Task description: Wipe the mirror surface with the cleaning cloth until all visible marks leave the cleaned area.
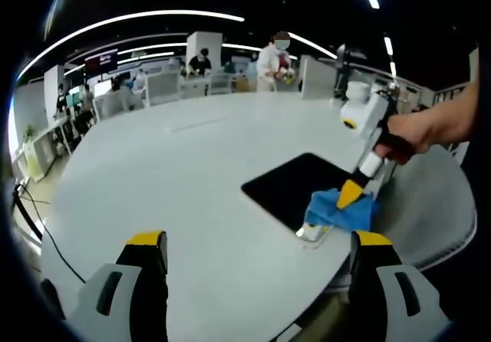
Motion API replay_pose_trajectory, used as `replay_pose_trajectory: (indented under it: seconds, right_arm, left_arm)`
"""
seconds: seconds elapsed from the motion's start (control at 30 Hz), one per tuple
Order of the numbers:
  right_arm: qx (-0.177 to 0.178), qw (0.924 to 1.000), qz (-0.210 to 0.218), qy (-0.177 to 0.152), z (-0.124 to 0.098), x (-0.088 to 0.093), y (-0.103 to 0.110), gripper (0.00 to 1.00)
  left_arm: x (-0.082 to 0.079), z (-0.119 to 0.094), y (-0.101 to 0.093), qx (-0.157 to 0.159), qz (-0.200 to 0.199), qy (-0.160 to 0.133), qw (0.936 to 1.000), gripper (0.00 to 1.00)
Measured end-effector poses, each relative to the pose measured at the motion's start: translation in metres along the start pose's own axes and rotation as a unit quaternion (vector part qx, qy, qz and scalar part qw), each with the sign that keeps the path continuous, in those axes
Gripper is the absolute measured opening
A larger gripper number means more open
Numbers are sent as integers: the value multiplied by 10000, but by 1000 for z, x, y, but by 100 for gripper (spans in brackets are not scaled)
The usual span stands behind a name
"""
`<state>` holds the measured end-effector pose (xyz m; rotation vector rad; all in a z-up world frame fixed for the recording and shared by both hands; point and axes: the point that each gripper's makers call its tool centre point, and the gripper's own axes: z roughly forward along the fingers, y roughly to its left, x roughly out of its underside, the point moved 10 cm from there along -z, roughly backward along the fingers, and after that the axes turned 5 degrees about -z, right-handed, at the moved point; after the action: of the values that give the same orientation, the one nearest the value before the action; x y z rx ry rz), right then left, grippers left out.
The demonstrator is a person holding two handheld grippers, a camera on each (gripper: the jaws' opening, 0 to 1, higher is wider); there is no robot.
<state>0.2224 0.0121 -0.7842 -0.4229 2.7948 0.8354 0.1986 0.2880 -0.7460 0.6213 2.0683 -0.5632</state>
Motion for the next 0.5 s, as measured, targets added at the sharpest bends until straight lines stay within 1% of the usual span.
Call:
replay_pose_trajectory:
  seconds: [0.5]
  right_arm:
    - [68, 9998, 178, -111, -15, 8, -20, 0]
  left_arm:
    - [-3, 6, -4, 79, 55, 31, 9999, 99]
